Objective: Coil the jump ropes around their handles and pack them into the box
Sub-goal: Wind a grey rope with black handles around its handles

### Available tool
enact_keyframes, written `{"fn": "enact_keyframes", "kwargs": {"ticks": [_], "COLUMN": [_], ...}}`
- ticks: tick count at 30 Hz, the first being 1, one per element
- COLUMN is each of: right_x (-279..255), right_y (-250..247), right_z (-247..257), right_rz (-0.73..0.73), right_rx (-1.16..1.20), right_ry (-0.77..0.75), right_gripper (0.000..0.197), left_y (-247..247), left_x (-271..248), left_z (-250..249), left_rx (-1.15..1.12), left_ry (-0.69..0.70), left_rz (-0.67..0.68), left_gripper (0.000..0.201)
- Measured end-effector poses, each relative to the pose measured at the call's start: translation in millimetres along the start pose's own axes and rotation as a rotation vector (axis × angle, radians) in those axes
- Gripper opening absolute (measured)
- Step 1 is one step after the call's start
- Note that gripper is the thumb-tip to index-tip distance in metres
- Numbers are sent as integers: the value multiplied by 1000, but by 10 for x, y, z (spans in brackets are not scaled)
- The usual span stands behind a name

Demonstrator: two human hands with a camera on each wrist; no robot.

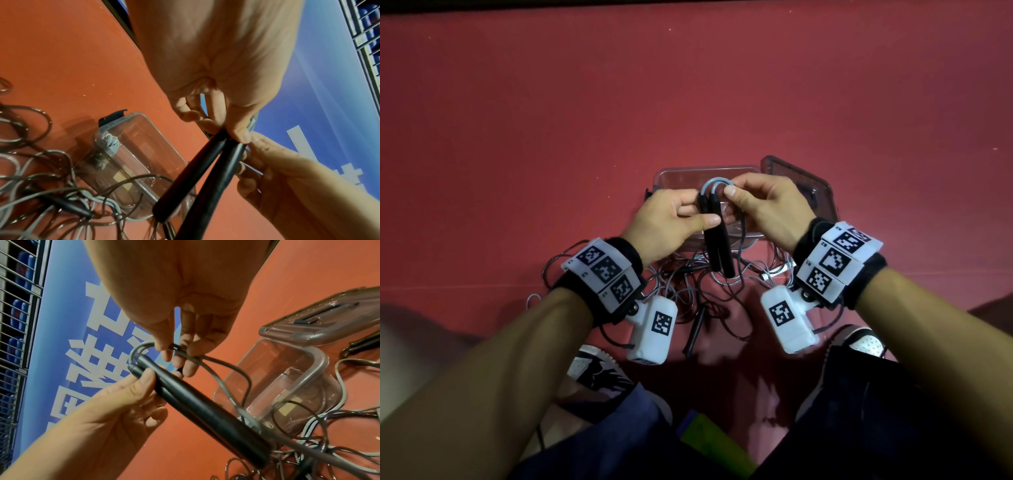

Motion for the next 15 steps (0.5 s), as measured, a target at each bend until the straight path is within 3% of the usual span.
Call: {"fn": "enact_keyframes", "kwargs": {"ticks": [4,9,15], "right_x": [-42,-31,-47], "right_y": [123,181,244], "right_z": [-77,-158,-158], "right_rz": [117,166,156], "right_rx": [-131,-378,-466], "right_ry": [73,48,-21], "right_gripper": [23,30,28], "left_y": [-38,-66,-125], "left_x": [-16,-31,-28], "left_z": [-18,-33,7], "left_rx": [32,84,4], "left_ry": [10,23,-25], "left_rz": [-41,-91,-139], "left_gripper": [22,13,18]}}
Point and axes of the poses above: each hand's wrist, its own x-axis towards the middle knuckle, its own y-axis out of the palm, z = x × y, the point moved 7 cm from there along x, towards the middle knuckle, and after that the axes turned 10 degrees about y, right-handed, at the moved point
